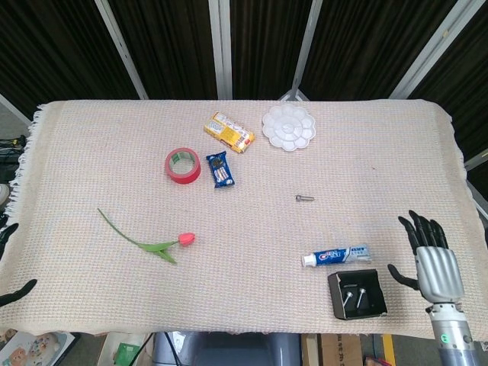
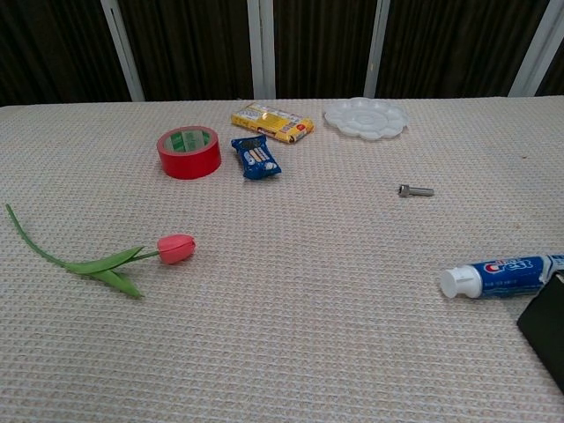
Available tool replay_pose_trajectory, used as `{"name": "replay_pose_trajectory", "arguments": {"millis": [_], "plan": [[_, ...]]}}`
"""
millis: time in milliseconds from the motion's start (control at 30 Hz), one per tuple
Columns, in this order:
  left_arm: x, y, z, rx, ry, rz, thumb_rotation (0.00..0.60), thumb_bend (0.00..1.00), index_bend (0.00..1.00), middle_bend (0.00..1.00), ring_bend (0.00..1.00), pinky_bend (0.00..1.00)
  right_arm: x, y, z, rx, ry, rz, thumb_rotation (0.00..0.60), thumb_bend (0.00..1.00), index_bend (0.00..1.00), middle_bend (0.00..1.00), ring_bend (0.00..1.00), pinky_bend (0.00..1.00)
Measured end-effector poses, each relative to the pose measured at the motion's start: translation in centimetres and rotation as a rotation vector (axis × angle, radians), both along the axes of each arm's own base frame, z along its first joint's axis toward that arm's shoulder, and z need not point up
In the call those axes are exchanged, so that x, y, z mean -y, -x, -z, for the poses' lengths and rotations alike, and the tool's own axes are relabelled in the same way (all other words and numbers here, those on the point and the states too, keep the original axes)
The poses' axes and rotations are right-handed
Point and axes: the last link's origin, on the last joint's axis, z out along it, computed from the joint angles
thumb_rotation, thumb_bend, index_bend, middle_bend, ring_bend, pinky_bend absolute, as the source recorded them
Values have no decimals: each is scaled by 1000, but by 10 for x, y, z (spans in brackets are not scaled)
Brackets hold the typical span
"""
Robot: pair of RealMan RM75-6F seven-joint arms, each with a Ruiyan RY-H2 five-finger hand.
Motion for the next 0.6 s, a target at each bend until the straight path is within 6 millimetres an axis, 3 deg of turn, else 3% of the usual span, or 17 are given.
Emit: {"name": "replay_pose_trajectory", "arguments": {"millis": [333,600], "plan": [[-2,2,0,-9,6,-18,600,241,107,0,0,0,86,-41,18,29,-75,79,600,224,260,33,121,67],[-4,5,-2,-4,-1,-39,600,242,107,0,0,0,151,-81,67,26,-119,169,600,224,311,54,127,67]]}}
